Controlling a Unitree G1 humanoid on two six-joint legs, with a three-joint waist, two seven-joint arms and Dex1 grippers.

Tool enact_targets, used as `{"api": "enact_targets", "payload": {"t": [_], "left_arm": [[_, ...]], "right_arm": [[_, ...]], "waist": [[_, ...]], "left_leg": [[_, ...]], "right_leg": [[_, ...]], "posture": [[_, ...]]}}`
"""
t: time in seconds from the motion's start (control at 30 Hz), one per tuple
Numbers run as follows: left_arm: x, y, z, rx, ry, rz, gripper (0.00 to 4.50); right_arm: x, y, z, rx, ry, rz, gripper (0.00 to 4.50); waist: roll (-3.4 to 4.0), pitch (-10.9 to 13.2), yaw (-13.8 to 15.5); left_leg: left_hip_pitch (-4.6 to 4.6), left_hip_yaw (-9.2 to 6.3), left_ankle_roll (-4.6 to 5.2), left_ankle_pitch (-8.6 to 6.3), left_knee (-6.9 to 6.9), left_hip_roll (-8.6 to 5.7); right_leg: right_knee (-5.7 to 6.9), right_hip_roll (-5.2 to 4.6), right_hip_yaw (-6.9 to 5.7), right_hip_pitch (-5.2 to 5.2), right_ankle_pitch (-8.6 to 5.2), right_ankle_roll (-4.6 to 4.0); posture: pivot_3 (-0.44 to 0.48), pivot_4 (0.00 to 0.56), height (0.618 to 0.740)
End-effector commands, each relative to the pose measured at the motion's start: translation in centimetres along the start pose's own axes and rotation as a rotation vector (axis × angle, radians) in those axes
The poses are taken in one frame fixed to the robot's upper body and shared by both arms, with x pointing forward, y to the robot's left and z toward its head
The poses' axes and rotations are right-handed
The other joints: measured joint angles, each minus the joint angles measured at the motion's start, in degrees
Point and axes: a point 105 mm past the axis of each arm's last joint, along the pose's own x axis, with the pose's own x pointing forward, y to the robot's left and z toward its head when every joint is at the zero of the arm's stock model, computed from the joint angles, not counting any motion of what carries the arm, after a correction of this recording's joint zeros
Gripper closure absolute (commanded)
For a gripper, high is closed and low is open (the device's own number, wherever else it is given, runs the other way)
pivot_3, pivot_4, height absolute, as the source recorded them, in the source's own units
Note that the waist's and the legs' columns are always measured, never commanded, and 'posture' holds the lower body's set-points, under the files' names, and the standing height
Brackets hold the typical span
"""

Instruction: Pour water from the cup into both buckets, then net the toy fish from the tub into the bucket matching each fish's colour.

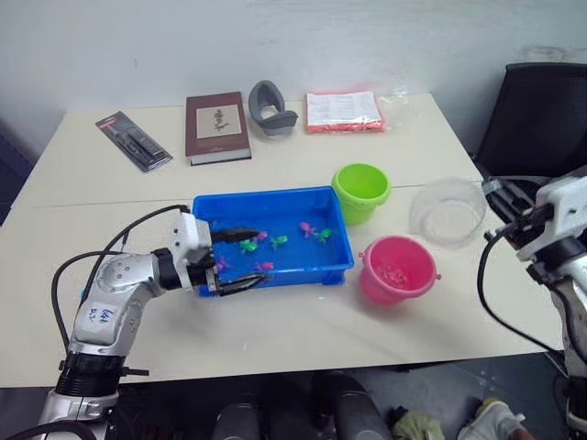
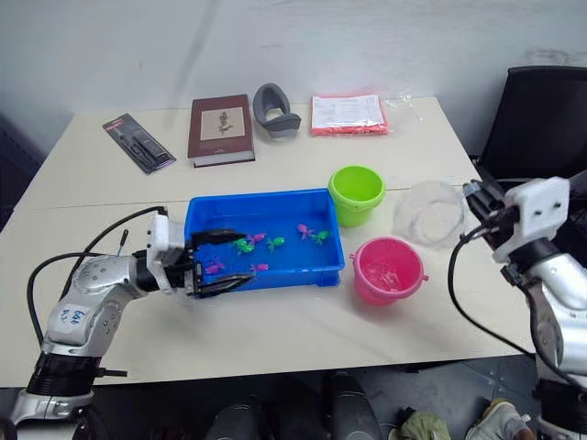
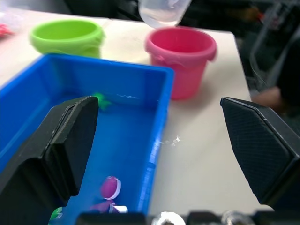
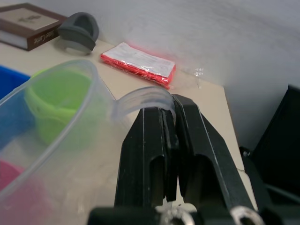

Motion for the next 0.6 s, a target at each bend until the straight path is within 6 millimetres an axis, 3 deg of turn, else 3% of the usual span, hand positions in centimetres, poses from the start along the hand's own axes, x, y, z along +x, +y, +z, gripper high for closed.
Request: {"api": "enact_targets", "payload": {"t": [0.03,0.2,0.33,0.6], "left_arm": [[-0.6,1.1,1.5,0.018,-0.032,0.065,0.00],[-1.3,2.3,1.9,0.037,-0.031,0.138,0.00],[-1.6,3.3,2.1,0.029,-0.042,0.203,0.00],[-2.0,4.0,2.4,0.022,-0.033,0.264,0.00]], "right_arm": [[1.3,-1.3,1.3,0.033,0.059,-0.091,4.44],[4.5,-1.6,2.5,0.066,0.072,-0.112,4.44],[7.6,-1.7,2.3,0.014,0.119,-0.165,4.44],[12.4,0.1,2.1,-0.298,0.124,-0.143,4.44]], "waist": [[0.00,0.00,0.03],[0.00,0.00,-0.01],[0.00,0.00,-0.17],[0.00,0.00,-0.23]], "left_leg": [[0.00,0.00,0.00,0.00,0.00,0.00],[-0.07,0.03,0.04,0.01,0.01,-0.04],[-0.07,0.05,0.04,0.02,0.02,-0.02],[-0.15,0.12,0.04,0.03,0.02,-0.02]], "right_leg": [[0.00,0.00,0.00,0.00,0.00,0.00],[-0.02,-0.03,0.00,-0.05,0.01,0.02],[-0.04,-0.01,-0.01,-0.07,0.01,0.02],[-0.04,-0.03,0.00,-0.16,0.02,0.02]], "posture": [[0.000,0.150,0.740],[0.000,0.150,0.740],[0.000,0.150,0.740],[0.000,0.150,0.740]]}}
